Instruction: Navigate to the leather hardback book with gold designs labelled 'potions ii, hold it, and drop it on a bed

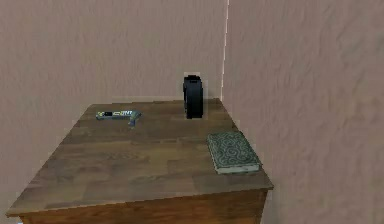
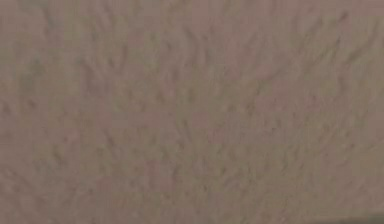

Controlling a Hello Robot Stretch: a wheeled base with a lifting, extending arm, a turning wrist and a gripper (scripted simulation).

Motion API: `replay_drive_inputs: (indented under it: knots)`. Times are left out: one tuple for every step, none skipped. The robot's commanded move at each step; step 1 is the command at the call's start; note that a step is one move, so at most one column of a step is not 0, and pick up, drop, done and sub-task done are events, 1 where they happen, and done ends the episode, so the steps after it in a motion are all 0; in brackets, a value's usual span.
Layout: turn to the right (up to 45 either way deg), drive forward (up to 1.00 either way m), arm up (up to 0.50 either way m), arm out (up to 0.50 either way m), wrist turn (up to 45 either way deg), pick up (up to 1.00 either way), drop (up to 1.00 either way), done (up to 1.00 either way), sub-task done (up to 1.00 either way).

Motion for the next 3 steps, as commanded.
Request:
replay_drive_inputs:
  knots:
    - [-27.0,0.0,0.0,0.0,0.0,0.0,0.0,0.0,0.0]
    - [0.0,0.05,0.0,0.0,0.0,0.0,0.0,0.0,0.0]
    - [-42.0,0.0,0.0,0.0,0.0,0.0,0.0,0.0,0.0]
